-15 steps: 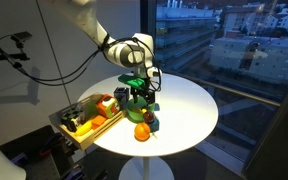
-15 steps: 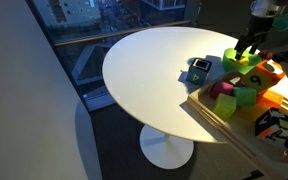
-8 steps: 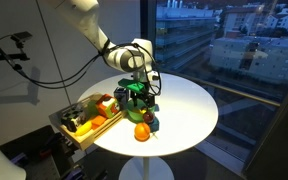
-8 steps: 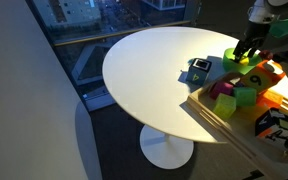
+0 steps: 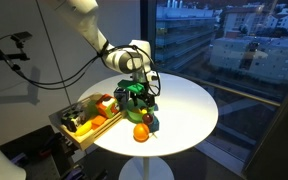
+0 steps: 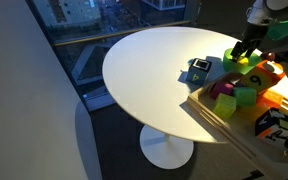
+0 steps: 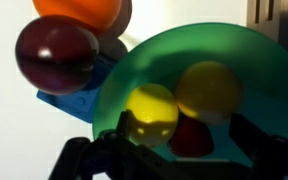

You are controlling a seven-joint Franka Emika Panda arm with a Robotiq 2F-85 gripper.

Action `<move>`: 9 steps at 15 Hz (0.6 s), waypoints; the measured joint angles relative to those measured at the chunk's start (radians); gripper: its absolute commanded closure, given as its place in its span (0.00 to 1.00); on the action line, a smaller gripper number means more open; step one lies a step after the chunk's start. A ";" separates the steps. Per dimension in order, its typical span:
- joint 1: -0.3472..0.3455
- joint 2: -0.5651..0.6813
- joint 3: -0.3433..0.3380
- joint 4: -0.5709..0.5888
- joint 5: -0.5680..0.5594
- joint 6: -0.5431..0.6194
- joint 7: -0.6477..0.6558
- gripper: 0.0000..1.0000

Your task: Put the purple and orange plush toy on the table

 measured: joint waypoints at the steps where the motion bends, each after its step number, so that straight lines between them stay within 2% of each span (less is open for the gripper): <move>1: 0.000 0.000 0.000 -0.003 0.000 0.002 0.000 0.26; 7: 0.000 0.008 0.000 -0.016 0.000 0.007 0.000 0.75; 9: 0.000 0.009 0.000 -0.016 0.000 0.007 0.000 0.80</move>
